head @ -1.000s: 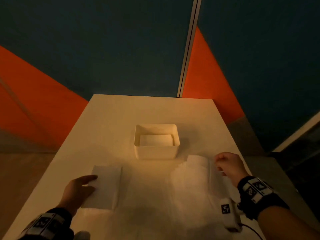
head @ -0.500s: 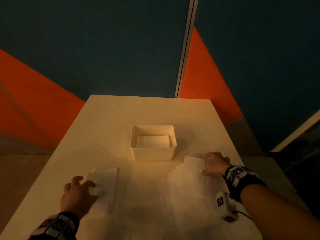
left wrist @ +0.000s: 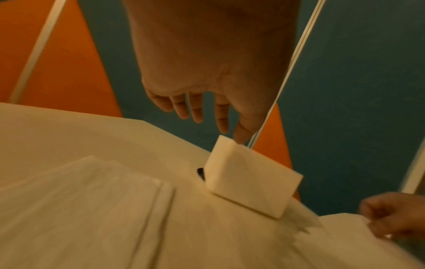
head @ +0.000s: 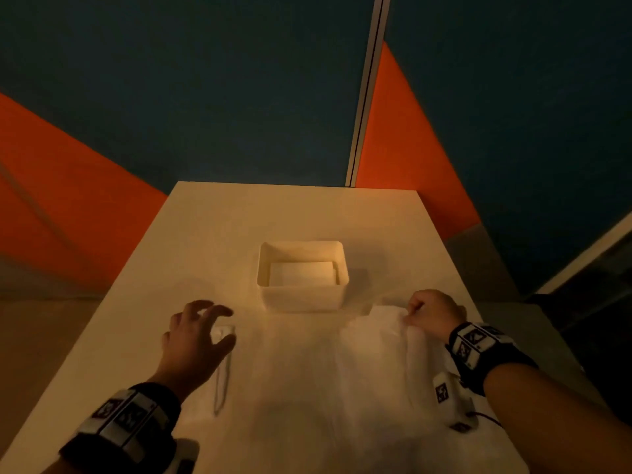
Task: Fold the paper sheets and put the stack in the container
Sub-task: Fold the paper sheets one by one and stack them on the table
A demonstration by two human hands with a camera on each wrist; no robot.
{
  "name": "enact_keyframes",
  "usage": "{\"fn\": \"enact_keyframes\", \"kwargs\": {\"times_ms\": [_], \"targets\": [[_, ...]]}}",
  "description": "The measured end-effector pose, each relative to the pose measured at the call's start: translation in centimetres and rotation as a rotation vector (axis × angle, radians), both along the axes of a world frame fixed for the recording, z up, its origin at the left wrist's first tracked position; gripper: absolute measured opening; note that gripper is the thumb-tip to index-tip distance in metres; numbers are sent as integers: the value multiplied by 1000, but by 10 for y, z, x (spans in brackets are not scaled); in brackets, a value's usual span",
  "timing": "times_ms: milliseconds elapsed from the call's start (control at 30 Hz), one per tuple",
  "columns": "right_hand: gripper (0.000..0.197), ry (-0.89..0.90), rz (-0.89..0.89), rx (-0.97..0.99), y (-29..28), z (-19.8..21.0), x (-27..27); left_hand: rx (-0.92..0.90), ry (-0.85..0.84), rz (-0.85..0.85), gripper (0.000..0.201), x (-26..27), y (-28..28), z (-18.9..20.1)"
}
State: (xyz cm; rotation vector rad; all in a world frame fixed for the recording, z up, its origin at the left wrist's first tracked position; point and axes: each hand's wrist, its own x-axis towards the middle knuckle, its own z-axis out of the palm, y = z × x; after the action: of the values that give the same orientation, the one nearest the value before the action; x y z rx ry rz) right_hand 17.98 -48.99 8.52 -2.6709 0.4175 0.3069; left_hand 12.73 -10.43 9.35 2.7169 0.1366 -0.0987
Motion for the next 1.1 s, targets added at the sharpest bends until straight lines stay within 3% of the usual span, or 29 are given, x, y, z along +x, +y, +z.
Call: {"fn": "enact_keyframes", "kwargs": {"times_ms": [133, 233, 367, 533, 633, 733, 833, 933, 1067, 1100], "targets": [[19, -14, 181, 113, 0, 32, -2, -188, 29, -160, 29, 7, -22, 17], [25, -3, 304, 278, 13, 69, -8, -400, 180, -241, 24, 9, -39, 33], [21, -30, 293, 593, 42, 113, -21, -628, 413, -319, 21, 4, -60, 49], [29, -241, 224, 963, 76, 139, -38, -839, 673, -328, 76, 2, -81, 55], [31, -328, 124, 1148, 87, 137, -43, -1102, 747, -288, 87, -1, -85, 58], [31, -386, 7, 1213, 93, 129, -45, -1411, 669, -147, 72, 0, -82, 62], [35, -336, -123, 1272, 93, 115, -44, -1536, 439, -114, 69, 8, -77, 63], [38, -168, -155, 1307, 92, 103, -43, -1523, 223, -132, 68, 14, -72, 64], [31, -29, -77, 1322, 89, 96, -44, -1383, 97, -221, 31, 15, -67, 69], [29, -22, -80, 1329, 88, 96, -44, -1345, 93, -263, 30, 15, -64, 70]]}}
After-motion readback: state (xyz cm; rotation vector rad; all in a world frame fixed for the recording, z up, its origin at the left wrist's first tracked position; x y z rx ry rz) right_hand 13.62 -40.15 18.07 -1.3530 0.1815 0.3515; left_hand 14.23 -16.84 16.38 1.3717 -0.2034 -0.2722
